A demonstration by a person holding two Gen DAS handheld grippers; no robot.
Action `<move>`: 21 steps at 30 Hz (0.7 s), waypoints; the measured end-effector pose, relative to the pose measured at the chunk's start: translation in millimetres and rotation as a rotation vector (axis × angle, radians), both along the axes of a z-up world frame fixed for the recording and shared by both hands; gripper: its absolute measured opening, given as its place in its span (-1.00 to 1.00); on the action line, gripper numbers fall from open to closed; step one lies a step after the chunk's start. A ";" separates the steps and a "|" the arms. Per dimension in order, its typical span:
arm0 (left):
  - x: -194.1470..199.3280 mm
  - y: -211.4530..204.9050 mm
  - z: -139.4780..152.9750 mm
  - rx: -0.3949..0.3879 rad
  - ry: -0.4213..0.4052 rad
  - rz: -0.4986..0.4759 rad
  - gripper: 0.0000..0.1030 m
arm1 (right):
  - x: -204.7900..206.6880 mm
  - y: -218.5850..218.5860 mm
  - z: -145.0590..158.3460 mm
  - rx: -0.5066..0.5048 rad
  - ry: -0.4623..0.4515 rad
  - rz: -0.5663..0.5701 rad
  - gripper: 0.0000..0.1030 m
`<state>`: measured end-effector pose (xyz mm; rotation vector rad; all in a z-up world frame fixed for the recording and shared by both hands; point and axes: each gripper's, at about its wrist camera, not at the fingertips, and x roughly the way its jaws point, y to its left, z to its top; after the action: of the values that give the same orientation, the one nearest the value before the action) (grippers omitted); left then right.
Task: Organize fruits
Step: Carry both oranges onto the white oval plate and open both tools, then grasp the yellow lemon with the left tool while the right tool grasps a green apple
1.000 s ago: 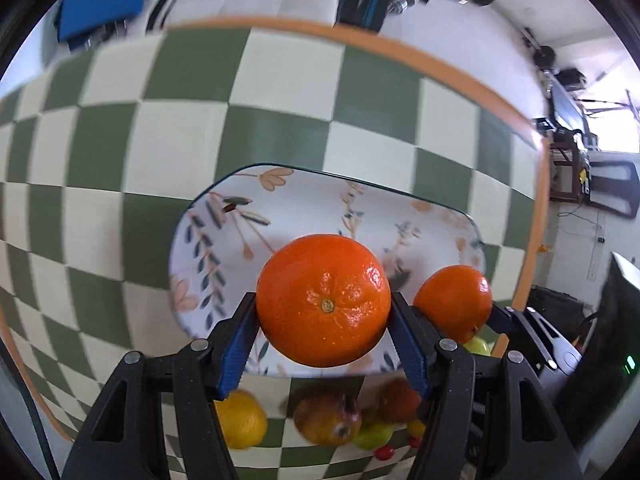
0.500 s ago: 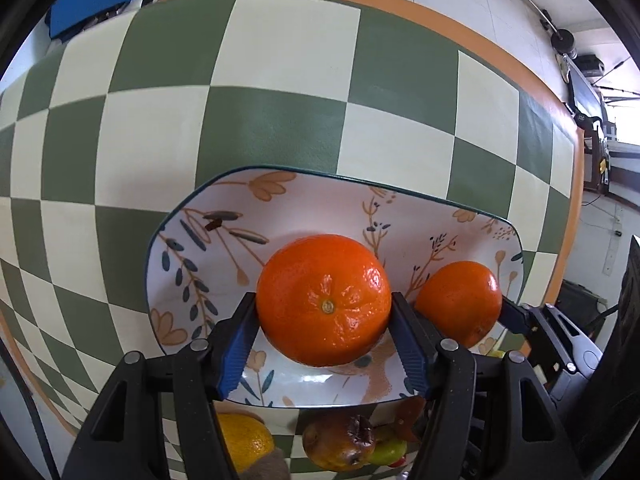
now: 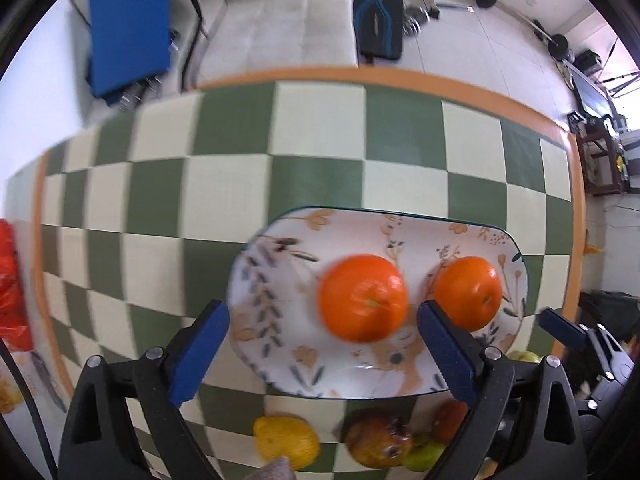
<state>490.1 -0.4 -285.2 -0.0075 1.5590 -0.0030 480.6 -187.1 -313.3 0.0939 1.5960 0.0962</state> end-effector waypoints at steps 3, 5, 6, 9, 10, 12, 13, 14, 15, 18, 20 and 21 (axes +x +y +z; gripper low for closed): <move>-11.2 7.5 23.3 0.037 -0.078 -0.005 0.87 | -18.5 -2.7 16.8 -0.015 -0.040 -0.036 0.80; -26.0 6.8 37.7 0.049 -0.126 -0.009 0.87 | -33.8 -7.2 30.2 -0.023 -0.072 -0.057 0.80; -26.4 9.0 42.2 0.056 -0.142 -0.008 0.87 | -41.1 -8.3 35.8 -0.025 -0.084 -0.068 0.80; -42.6 12.6 58.3 0.073 -0.192 -0.011 0.87 | -60.1 1.2 50.8 -0.031 -0.120 -0.078 0.80; -46.2 16.5 62.2 0.077 -0.202 -0.010 0.87 | -65.6 2.2 56.0 -0.034 -0.134 -0.081 0.80; -59.4 18.0 71.4 0.072 -0.225 -0.007 0.87 | -77.5 9.2 66.0 -0.035 -0.159 -0.085 0.80; -65.9 19.1 76.0 0.074 -0.235 -0.007 0.87 | -83.4 11.1 72.8 -0.036 -0.171 -0.086 0.80; -72.6 20.0 81.4 0.071 -0.247 -0.006 0.87 | -89.4 12.0 79.3 -0.038 -0.182 -0.087 0.80; -79.6 21.5 87.6 0.065 -0.260 -0.005 0.87 | -93.6 16.1 84.8 -0.037 -0.196 -0.086 0.80; -97.2 24.0 104.8 0.055 -0.294 -0.002 0.87 | -110.6 19.3 109.1 -0.046 -0.244 -0.083 0.80; -107.0 25.6 115.2 0.042 -0.311 0.003 0.87 | -118.6 21.4 121.4 -0.045 -0.268 -0.086 0.80; -111.0 26.1 119.4 0.038 -0.318 0.004 0.87 | -124.3 22.7 129.6 -0.047 -0.283 -0.089 0.80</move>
<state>379.1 25.6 -165.8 0.0191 1.2411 0.0270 356.2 -164.4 -183.7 0.1094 1.3088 0.0021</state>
